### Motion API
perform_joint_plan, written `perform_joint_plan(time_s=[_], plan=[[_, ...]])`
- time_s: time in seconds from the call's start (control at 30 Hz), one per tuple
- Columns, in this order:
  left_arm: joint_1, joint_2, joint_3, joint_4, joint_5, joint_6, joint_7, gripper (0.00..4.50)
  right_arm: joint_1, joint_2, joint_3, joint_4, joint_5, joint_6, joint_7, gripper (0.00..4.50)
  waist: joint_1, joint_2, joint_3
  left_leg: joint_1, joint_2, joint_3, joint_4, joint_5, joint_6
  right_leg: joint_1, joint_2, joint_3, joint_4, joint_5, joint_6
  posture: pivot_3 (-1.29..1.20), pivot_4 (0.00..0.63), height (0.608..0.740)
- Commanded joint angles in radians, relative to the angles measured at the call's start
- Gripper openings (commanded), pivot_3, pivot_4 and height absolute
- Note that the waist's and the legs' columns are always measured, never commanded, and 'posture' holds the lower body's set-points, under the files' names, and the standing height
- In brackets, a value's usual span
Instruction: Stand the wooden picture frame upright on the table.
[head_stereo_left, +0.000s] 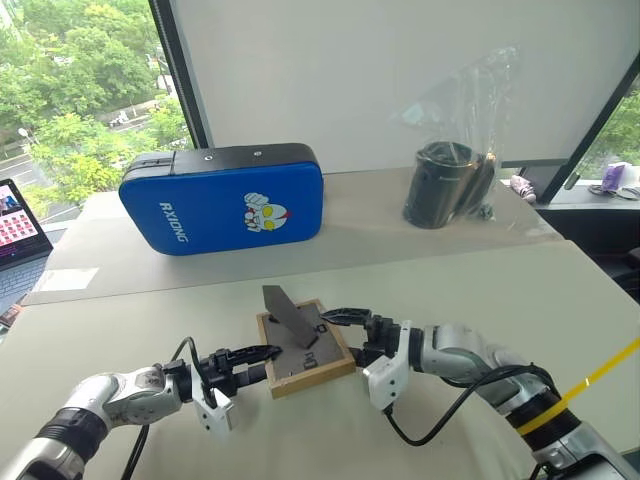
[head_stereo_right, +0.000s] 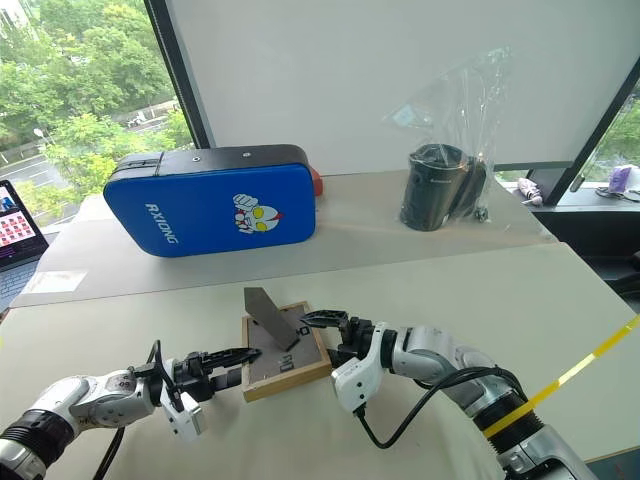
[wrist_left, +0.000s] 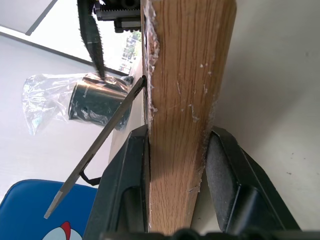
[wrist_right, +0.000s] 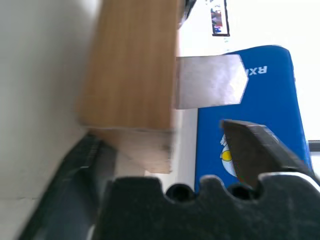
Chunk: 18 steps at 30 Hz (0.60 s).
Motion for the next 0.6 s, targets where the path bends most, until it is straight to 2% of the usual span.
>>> perform_joint_plan(time_s=[0.03,0.13,0.3,0.37,0.4,0.53,0.57,0.6], plan=[[0.024,-0.005,-0.005,0.023,0.028,-0.006,-0.042,1.12,0.0,0.008,-0.043,-0.072,0.015,-0.026,-0.038,2.13,-0.001,0.0,0.0,0.0,0.0,0.0,0.0,0.0,0.0,0.0,0.0,0.0,0.0,0.0,0.0,0.0,0.15,0.74],[0.025,-0.011,0.008,0.028,0.037,-0.002,-0.043,1.12,0.01,0.007,-0.041,-0.088,0.024,-0.023,-0.024,1.24,-0.002,0.0,0.0,0.0,0.0,0.0,0.0,0.0,0.0,0.0,0.0,0.0,0.0,0.0,0.0,0.0,0.15,0.74],[0.025,-0.026,0.023,0.056,-0.014,0.006,-0.068,1.12,0.008,0.003,-0.034,-0.097,0.06,-0.003,0.013,1.22,-0.001,-0.001,0.0,0.001,0.0,0.0,0.0,0.0,0.001,0.001,0.0,0.0,0.0,0.0,0.0,0.0,0.15,0.74],[0.023,-0.029,0.025,0.06,-0.057,0.003,-0.091,2.11,0.002,0.001,-0.037,-0.1,0.077,0.005,0.029,1.22,-0.001,-0.001,0.0,0.001,0.0,0.0,0.0,0.0,0.001,0.001,0.0,0.0,0.0,0.0,0.0,0.0,0.15,0.74],[0.025,-0.032,0.032,0.056,-0.073,0.01,-0.098,2.31,-0.001,0.002,-0.038,-0.103,0.089,0.012,0.039,1.22,-0.002,-0.001,0.001,0.001,0.0,0.0,0.0,0.0,0.001,0.001,0.0,0.0,0.0,0.0,0.0,0.0,0.15,0.74],[0.06,-0.038,0.074,0.035,-0.209,0.071,-0.151,3.81,-0.007,0.015,-0.059,-0.121,0.168,0.083,0.09,1.22,-0.005,-0.002,0.001,0.0,0.001,0.0,0.0,0.0,0.001,0.0,0.001,0.0,0.0,0.0,0.0,0.0,0.15,0.74],[0.098,-0.029,0.102,-0.006,-0.309,0.122,-0.174,4.13,-0.019,0.021,-0.081,-0.134,0.24,0.165,0.13,1.22,-0.006,-0.002,0.001,0.0,0.001,0.0,0.0,0.0,0.001,0.0,0.001,0.0,0.001,0.0,0.0,0.0,0.15,0.74],[0.137,-0.021,0.131,-0.052,-0.391,0.172,-0.191,4.13,-0.032,0.022,-0.102,-0.146,0.298,0.233,0.162,1.22,-0.011,-0.002,0.001,0.0,0.001,0.0,0.0,0.0,0.001,0.0,0.001,0.0,0.001,0.0,0.0,0.0,0.15,0.74]])
